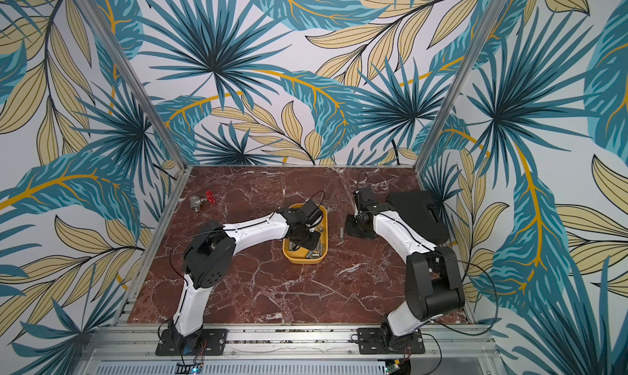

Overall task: Take out the socket from the storage box
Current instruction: Pick up the socket head from the storage box.

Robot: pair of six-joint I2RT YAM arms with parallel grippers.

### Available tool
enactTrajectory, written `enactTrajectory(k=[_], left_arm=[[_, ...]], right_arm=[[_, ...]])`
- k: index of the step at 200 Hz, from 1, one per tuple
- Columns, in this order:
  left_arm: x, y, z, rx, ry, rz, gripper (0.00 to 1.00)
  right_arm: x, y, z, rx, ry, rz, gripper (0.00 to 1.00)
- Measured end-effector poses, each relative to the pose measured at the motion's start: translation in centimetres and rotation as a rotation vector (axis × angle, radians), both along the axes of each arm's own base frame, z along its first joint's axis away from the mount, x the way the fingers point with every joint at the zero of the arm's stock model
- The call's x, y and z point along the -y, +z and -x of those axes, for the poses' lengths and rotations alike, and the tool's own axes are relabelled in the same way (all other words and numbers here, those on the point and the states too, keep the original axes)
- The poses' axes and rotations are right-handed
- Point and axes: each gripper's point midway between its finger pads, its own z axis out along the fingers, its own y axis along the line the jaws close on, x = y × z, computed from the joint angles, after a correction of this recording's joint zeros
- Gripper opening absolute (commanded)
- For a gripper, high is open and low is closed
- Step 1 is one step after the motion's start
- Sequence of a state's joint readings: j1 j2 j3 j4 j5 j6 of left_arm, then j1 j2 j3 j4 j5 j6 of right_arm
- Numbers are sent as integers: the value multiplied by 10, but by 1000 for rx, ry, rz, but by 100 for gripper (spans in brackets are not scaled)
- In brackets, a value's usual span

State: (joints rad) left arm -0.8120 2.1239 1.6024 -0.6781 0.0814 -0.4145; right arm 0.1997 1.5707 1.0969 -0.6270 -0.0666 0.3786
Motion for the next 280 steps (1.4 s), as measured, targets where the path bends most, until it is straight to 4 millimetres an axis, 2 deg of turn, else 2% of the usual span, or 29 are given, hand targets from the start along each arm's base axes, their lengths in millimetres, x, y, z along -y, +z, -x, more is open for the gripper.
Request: enactTrajectory(k=[32,67,94,128,171,225,252,265,280], left_arm=[[3,1,-7,20,-1,-2,31],[5,-10,-11,18,-6,-19,30],[12,-7,-20,44,-10,-13,28],[9,-10,-23,60,-5,-34,25],[4,-10,-27,83,5,-60,14],[5,-6,-29,93,27,-45,11],[-1,11,-27,110,46,-18,10],[-6,30,-27,134,58,10,10],[-18,62,-31,174,88,55,11]], right_arm=[[0,-1,0,-1,-2,-3,27],[-1,-3,2,-6,-8,-8,28],[-1,-6,3,-9,-6,-11,27],[-1,-6,3,-8,-6,-11,28],[-1,-5,3,-5,-6,-12,27],[-1,-2,3,2,-6,-13,27],[-1,1,3,9,-5,-15,27],[-1,1,3,10,-5,-15,27],[-1,1,4,7,-5,-14,27]])
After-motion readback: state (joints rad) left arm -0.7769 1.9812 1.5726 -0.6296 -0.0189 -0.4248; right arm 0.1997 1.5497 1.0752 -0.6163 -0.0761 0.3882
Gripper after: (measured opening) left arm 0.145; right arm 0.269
